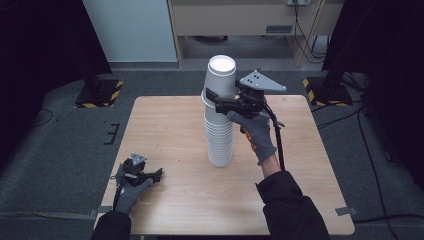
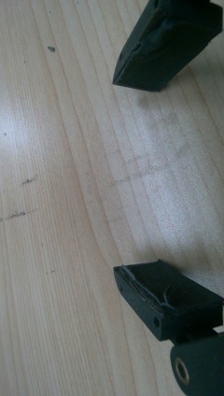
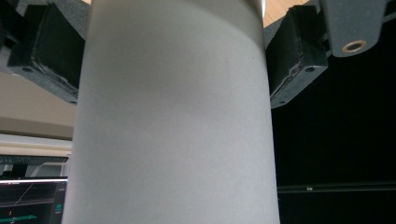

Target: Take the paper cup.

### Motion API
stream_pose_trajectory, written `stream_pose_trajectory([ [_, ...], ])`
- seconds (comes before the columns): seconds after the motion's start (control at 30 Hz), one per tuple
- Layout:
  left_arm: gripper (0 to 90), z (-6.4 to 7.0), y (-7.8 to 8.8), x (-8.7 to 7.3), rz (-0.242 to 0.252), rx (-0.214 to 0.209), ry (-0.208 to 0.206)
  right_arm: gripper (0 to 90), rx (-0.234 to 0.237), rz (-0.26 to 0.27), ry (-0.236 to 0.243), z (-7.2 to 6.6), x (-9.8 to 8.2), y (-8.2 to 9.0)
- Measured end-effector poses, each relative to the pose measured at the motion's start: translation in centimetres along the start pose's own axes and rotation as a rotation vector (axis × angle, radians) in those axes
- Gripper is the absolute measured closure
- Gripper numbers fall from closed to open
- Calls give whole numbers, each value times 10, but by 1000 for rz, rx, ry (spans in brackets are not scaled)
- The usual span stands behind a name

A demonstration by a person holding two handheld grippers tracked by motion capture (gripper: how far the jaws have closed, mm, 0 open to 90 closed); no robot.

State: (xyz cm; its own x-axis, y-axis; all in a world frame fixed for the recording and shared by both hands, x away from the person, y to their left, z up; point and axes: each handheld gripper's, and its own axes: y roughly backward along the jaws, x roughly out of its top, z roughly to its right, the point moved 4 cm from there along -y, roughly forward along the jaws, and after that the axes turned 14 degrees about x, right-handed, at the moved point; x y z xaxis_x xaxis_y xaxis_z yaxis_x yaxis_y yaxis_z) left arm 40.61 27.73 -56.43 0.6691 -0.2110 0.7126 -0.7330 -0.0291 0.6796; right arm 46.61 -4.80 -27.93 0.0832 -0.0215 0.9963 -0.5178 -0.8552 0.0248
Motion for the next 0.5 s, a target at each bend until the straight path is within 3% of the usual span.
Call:
stream_pose_trajectory([
  [0.5, 76, 0, 0, 0, 0, 0, 0, 150, -12, 71, -22, 3, 17, 10],
])
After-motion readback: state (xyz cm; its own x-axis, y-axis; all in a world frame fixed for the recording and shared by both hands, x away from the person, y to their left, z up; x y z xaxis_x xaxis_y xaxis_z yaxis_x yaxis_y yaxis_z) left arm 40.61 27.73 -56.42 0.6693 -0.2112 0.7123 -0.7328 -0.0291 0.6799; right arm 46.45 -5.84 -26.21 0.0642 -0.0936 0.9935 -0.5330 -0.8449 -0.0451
